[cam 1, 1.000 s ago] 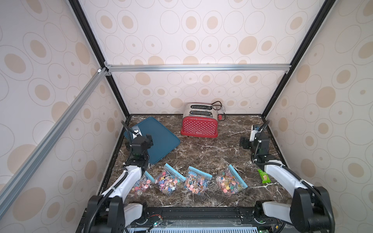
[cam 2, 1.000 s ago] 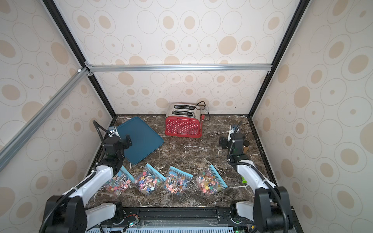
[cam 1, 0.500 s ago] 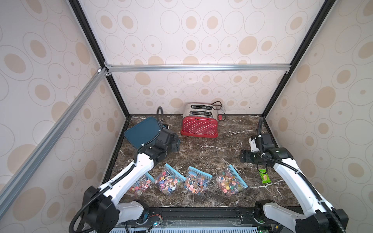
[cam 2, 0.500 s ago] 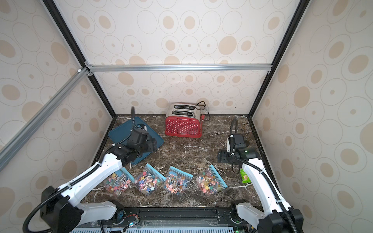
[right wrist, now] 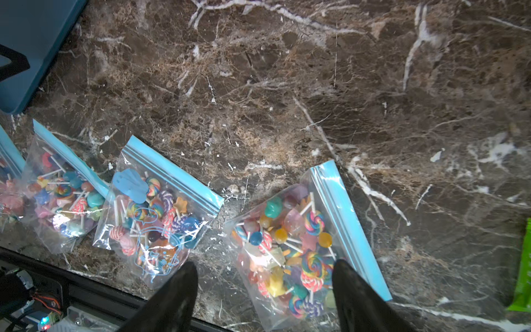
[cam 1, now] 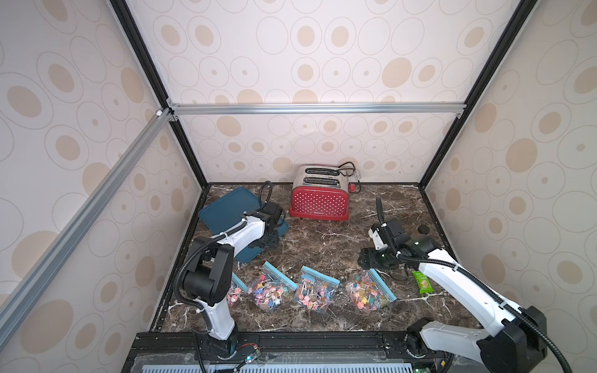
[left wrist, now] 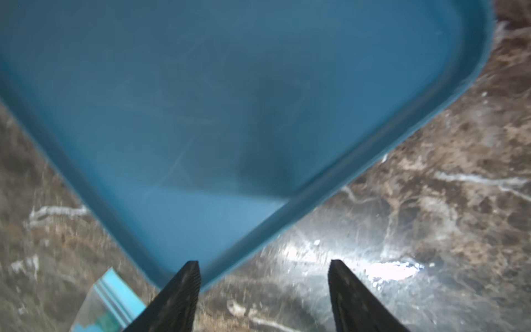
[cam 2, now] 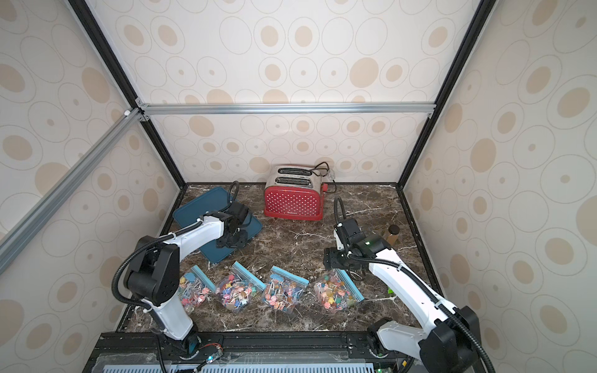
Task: Pour candies out of the ziploc bag
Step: Move the tray to the center of the board.
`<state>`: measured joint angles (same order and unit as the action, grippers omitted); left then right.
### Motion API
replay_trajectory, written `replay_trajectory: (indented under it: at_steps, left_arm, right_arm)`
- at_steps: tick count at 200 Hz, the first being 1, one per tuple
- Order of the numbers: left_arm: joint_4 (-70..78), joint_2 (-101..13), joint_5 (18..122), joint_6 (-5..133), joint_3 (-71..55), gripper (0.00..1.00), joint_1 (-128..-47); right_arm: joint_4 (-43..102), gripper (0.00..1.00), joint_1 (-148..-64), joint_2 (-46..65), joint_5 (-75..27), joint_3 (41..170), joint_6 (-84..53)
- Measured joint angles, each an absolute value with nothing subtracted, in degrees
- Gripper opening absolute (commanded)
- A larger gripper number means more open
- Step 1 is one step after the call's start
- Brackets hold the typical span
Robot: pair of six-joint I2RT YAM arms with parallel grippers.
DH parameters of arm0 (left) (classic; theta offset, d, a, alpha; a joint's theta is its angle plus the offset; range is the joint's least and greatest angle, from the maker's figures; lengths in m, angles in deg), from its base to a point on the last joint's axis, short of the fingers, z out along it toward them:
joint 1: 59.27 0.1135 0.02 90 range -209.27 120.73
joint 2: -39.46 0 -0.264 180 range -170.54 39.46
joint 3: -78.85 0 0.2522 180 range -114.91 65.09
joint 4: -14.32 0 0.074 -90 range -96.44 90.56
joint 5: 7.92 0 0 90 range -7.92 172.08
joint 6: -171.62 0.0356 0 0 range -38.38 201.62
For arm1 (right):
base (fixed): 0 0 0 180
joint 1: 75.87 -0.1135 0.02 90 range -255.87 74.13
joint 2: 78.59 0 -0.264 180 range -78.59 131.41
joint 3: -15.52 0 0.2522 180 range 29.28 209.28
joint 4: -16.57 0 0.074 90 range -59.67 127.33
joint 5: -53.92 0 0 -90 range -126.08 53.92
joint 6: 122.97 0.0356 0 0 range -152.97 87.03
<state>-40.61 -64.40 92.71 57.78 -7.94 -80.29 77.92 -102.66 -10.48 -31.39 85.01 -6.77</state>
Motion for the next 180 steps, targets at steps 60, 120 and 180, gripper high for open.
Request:
replay_trajectory:
  at_steps: [60, 120, 180]
  left_arm:
    - [-41.92, -71.39, 91.18, 64.36, -13.56, 0.67, -80.48]
    - [-42.77, -76.40, 92.21, 67.11, -16.49, 0.46, -80.48]
    - [-42.79, -77.51, 93.91, 70.06, -16.97, 0.17, -80.83]
  right_arm:
    - [77.01, 0.77, -102.81, -10.46, -34.71, 84.98, -4.04]
    - [77.01, 0.77, -102.81, -10.46, -37.07, 84.83, -3.23]
    - [77.18, 0.77, -102.81, -11.02, -38.95, 84.83, -2.33]
